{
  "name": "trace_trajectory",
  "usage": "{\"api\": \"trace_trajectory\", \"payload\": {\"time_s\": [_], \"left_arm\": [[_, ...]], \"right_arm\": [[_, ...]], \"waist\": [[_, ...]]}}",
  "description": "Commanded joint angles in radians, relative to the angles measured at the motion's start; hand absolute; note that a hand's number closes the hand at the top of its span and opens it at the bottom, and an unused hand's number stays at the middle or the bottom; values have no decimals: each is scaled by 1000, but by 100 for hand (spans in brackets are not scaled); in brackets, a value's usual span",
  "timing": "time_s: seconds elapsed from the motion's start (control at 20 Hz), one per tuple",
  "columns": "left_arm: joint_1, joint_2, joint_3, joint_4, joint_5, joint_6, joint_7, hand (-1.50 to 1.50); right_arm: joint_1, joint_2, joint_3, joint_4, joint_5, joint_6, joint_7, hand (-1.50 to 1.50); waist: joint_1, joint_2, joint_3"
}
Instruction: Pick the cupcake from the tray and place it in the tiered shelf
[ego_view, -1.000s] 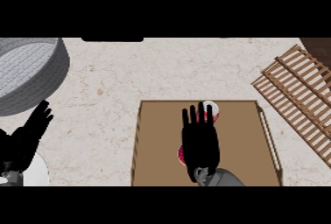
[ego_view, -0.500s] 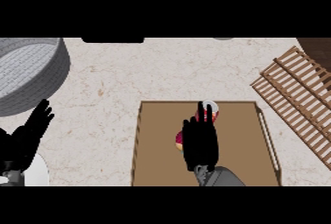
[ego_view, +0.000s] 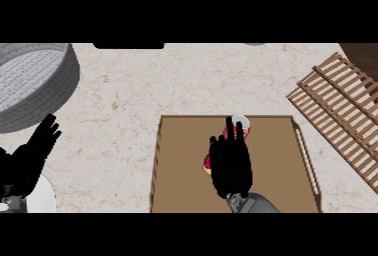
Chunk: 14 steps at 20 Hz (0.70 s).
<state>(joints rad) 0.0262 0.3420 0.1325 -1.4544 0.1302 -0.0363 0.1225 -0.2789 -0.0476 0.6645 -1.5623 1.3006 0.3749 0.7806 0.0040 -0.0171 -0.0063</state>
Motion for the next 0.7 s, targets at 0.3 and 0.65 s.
{"api": "trace_trajectory", "payload": {"time_s": [0.3,0.65], "left_arm": [[42,-16,13,-21,-12,-24,-7,0],[46,-35,12,7,-26,-11,-52,0]], "right_arm": [[19,32,-143,-155,49,7,105,150],[-62,47,-525,-244,21,-60,320,150]], "waist": [[-1,14,7],[-10,13,6]]}}
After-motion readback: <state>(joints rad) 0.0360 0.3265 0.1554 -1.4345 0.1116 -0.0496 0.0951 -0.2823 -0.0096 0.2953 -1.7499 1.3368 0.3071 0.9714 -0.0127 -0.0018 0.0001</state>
